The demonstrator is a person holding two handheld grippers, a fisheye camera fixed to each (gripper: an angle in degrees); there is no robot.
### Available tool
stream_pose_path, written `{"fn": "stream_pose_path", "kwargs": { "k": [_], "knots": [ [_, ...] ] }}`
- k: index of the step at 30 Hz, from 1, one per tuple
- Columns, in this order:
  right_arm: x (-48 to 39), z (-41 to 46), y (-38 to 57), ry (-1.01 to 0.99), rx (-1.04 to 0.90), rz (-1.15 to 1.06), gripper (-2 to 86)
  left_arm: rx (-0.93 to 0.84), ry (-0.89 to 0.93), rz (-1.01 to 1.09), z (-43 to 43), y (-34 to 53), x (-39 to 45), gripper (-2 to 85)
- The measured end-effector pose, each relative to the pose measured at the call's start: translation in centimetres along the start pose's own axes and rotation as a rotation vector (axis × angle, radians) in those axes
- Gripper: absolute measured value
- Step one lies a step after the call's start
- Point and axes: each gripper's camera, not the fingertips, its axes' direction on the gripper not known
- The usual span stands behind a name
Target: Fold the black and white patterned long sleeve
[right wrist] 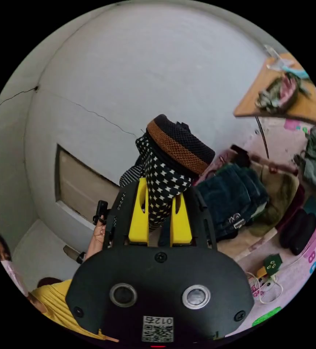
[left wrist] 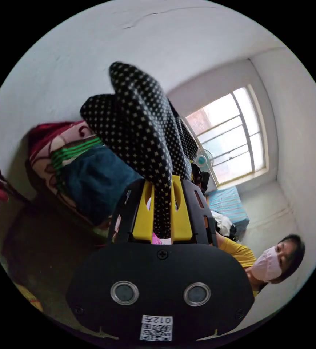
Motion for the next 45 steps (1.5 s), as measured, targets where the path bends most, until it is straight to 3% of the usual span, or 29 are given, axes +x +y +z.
{"fn": "stream_pose_path", "kwargs": {
  "k": [3, 5, 8, 12, 14, 17, 21, 26, 30, 34, 40, 45],
  "knots": [
    [4.3, 5.8, 1.8, 0.16, -0.144, 0.141, 7.2, -0.043, 0.035, -0.258, 1.6, -0.2, -10.6, 8.6],
    [5.5, 7.0, 3.2, 0.119, -0.102, 0.191, 7.2, -0.01, 0.118, -0.333, 1.8, 0.4, -14.7, 8.5],
    [3.8, 7.5, 3.3, 0.129, -0.128, 0.127, 7.2, 0.03, 0.259, -0.303, 0.6, 1.0, -17.1, 8.4],
    [1.1, 7.4, 3.4, 0.135, -0.104, 0.024, 7.1, -0.026, 0.15, -0.183, -0.9, -1.7, -15.1, 8.4],
    [1.6, 7.7, 4.4, 0.142, -0.071, 0.081, 7.3, -0.041, 0.122, -0.126, -1.1, -2.6, -14.5, 8.4],
    [3.8, 8.6, 6.8, 0.108, -0.089, 0.2, 7.9, -0.076, 0.139, -0.238, 0.6, -0.4, -18.9, 7.8],
    [3.6, 9.1, 8.6, 0.05, -0.104, 0.212, 8.9, 0.129, 0.439, -0.341, 2.4, 5.9, -26.2, 6.0],
    [2.3, 7.2, 12.0, 0.085, -0.103, 0.176, 9.9, 0.35, 0.392, -0.29, 2.0, 11.0, -28.2, 3.5],
    [1.0, 3.3, 17.3, 0.147, -0.077, 0.099, 8.3, 0.615, 0.124, -0.16, 1.6, 17.1, -26.5, 1.4],
    [-0.8, -2.0, 28.2, 0.304, -0.104, 0.007, 6.5, 0.657, -0.163, 0.083, 6.7, 22.6, -22.0, 0.8],
    [-4.1, -7.9, 46.5, 0.675, -0.17, -0.109, 2.4, 0.421, -0.257, 0.458, 26.6, 31.4, -16.2, 0.5],
    [-7.9, -13.5, 59.3, 0.942, -0.099, -0.208, 0.8, 0.235, -0.391, 0.937, 47.1, 44.0, -9.3, 0.2]
  ]
}}
